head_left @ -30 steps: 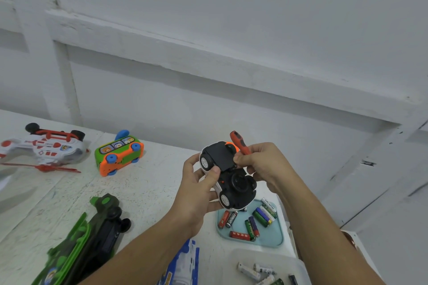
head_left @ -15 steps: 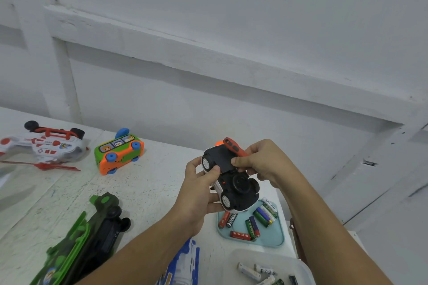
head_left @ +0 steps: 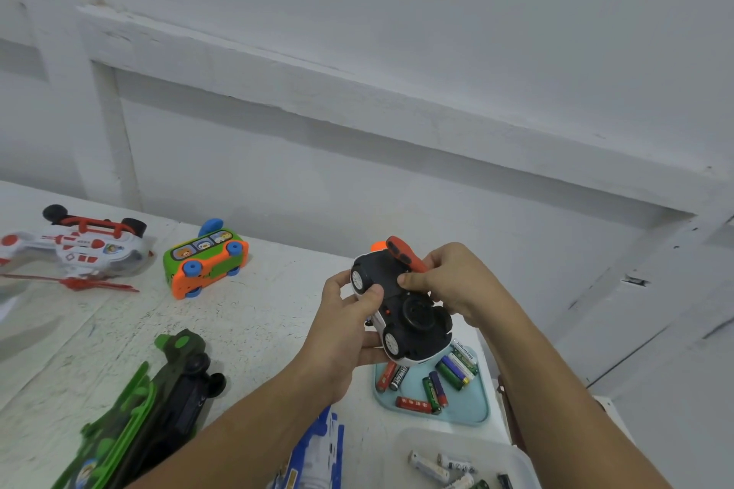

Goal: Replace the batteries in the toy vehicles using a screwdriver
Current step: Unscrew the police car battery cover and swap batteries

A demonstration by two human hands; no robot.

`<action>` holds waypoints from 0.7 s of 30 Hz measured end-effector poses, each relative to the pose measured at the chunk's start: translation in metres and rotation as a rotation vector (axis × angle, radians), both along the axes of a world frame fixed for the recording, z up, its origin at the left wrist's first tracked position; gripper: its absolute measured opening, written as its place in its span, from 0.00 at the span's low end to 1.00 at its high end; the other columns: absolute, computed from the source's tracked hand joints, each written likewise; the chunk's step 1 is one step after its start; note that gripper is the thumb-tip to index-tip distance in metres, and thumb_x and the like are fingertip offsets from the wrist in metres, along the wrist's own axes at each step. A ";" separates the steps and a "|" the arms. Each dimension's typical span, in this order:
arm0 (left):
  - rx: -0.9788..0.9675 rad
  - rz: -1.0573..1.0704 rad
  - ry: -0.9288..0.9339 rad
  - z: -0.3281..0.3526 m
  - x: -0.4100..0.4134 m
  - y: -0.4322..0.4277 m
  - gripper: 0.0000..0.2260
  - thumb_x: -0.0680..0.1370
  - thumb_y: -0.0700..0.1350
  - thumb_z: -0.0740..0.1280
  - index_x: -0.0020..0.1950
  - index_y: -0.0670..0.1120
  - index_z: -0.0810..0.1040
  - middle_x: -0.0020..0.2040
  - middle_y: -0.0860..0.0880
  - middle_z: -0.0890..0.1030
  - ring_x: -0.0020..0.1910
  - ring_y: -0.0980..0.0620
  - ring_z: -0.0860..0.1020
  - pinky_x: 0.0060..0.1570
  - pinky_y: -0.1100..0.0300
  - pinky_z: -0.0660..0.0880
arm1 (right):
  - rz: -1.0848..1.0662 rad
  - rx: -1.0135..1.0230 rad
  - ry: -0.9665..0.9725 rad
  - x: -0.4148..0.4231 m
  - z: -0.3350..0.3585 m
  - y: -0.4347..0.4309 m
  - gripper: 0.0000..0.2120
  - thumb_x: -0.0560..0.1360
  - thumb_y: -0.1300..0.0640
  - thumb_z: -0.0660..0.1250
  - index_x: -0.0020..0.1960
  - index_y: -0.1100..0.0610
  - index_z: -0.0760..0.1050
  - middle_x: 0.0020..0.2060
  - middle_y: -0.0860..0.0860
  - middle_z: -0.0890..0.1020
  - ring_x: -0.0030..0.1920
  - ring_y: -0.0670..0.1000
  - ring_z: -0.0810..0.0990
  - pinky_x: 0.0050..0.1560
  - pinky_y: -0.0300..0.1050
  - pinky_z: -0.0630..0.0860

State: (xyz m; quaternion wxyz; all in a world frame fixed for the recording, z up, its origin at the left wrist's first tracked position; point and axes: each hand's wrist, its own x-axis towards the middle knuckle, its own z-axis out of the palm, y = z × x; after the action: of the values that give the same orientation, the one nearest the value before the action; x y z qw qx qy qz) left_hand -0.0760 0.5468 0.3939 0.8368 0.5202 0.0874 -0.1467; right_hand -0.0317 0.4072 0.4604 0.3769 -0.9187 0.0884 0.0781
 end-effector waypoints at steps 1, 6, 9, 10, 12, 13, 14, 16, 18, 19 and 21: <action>0.011 0.000 -0.006 -0.001 0.000 0.000 0.17 0.81 0.44 0.65 0.67 0.55 0.66 0.59 0.43 0.80 0.42 0.41 0.85 0.41 0.46 0.83 | 0.005 0.004 -0.003 0.000 -0.001 -0.001 0.11 0.71 0.57 0.75 0.42 0.61 0.75 0.31 0.54 0.76 0.31 0.51 0.72 0.33 0.43 0.69; 0.067 0.009 -0.020 -0.003 0.001 -0.002 0.19 0.80 0.43 0.66 0.68 0.54 0.65 0.59 0.43 0.80 0.43 0.40 0.85 0.42 0.44 0.83 | 0.029 0.020 -0.012 -0.001 -0.004 -0.003 0.11 0.71 0.57 0.75 0.42 0.60 0.74 0.31 0.53 0.75 0.30 0.49 0.72 0.35 0.44 0.70; 0.085 0.024 -0.018 -0.002 0.001 -0.002 0.18 0.80 0.42 0.66 0.67 0.53 0.66 0.56 0.43 0.81 0.41 0.41 0.85 0.37 0.48 0.83 | 0.036 0.150 0.029 -0.002 -0.004 -0.008 0.10 0.72 0.58 0.74 0.42 0.61 0.75 0.30 0.52 0.73 0.31 0.50 0.70 0.35 0.45 0.70; 0.082 0.029 -0.017 -0.001 0.001 -0.002 0.17 0.80 0.42 0.66 0.67 0.52 0.66 0.54 0.43 0.82 0.39 0.41 0.85 0.35 0.49 0.82 | 0.043 0.229 0.036 -0.003 -0.003 -0.010 0.09 0.73 0.58 0.73 0.42 0.62 0.76 0.30 0.52 0.73 0.30 0.49 0.68 0.33 0.43 0.68; 0.064 0.036 -0.015 0.000 0.001 -0.001 0.16 0.80 0.41 0.65 0.66 0.51 0.67 0.52 0.42 0.83 0.37 0.41 0.84 0.32 0.52 0.80 | 0.058 0.372 -0.014 -0.004 0.001 -0.015 0.10 0.76 0.55 0.70 0.41 0.62 0.79 0.31 0.50 0.74 0.30 0.47 0.67 0.32 0.40 0.65; 0.059 0.037 -0.016 0.001 0.001 0.000 0.16 0.80 0.40 0.65 0.66 0.51 0.68 0.51 0.42 0.83 0.36 0.41 0.84 0.32 0.52 0.80 | 0.057 0.399 -0.077 -0.004 0.004 -0.018 0.11 0.77 0.54 0.69 0.41 0.61 0.81 0.31 0.47 0.77 0.29 0.46 0.68 0.32 0.39 0.65; 0.059 0.037 -0.018 0.002 0.001 0.001 0.16 0.80 0.40 0.65 0.66 0.51 0.68 0.51 0.42 0.83 0.36 0.41 0.84 0.31 0.52 0.80 | 0.051 0.404 -0.159 -0.005 0.008 -0.020 0.12 0.78 0.51 0.67 0.43 0.59 0.82 0.29 0.43 0.78 0.29 0.45 0.68 0.33 0.38 0.66; 0.061 0.041 -0.019 0.002 0.002 0.002 0.16 0.80 0.40 0.65 0.66 0.51 0.68 0.51 0.42 0.83 0.38 0.40 0.84 0.32 0.52 0.80 | 0.054 0.449 -0.318 -0.007 0.016 -0.025 0.15 0.78 0.47 0.64 0.45 0.56 0.83 0.26 0.44 0.75 0.29 0.47 0.68 0.36 0.40 0.67; 0.065 0.040 -0.018 0.002 0.002 0.003 0.17 0.80 0.40 0.65 0.66 0.51 0.67 0.51 0.41 0.83 0.39 0.39 0.85 0.33 0.51 0.81 | 0.101 0.560 -0.396 -0.009 0.020 -0.028 0.17 0.76 0.44 0.61 0.47 0.56 0.82 0.26 0.48 0.75 0.31 0.50 0.74 0.40 0.45 0.72; 0.069 0.037 -0.018 0.003 0.001 0.002 0.17 0.80 0.40 0.65 0.66 0.51 0.67 0.52 0.41 0.83 0.39 0.39 0.85 0.33 0.50 0.81 | 0.129 0.582 -0.411 -0.010 0.020 -0.029 0.18 0.75 0.44 0.60 0.47 0.57 0.81 0.28 0.50 0.77 0.33 0.52 0.78 0.43 0.47 0.76; 0.069 0.034 -0.016 0.003 0.001 0.002 0.17 0.80 0.40 0.65 0.66 0.51 0.67 0.51 0.41 0.83 0.39 0.39 0.85 0.33 0.50 0.81 | 0.170 0.595 -0.395 -0.014 0.017 -0.026 0.19 0.75 0.44 0.59 0.48 0.59 0.78 0.30 0.52 0.81 0.40 0.57 0.84 0.48 0.48 0.81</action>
State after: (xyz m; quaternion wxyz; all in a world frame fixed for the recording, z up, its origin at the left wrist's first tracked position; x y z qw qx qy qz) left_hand -0.0751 0.5491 0.3970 0.8215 0.5482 0.0945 -0.1249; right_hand -0.0454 0.3807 0.4779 0.6294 -0.7704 -0.0893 -0.0475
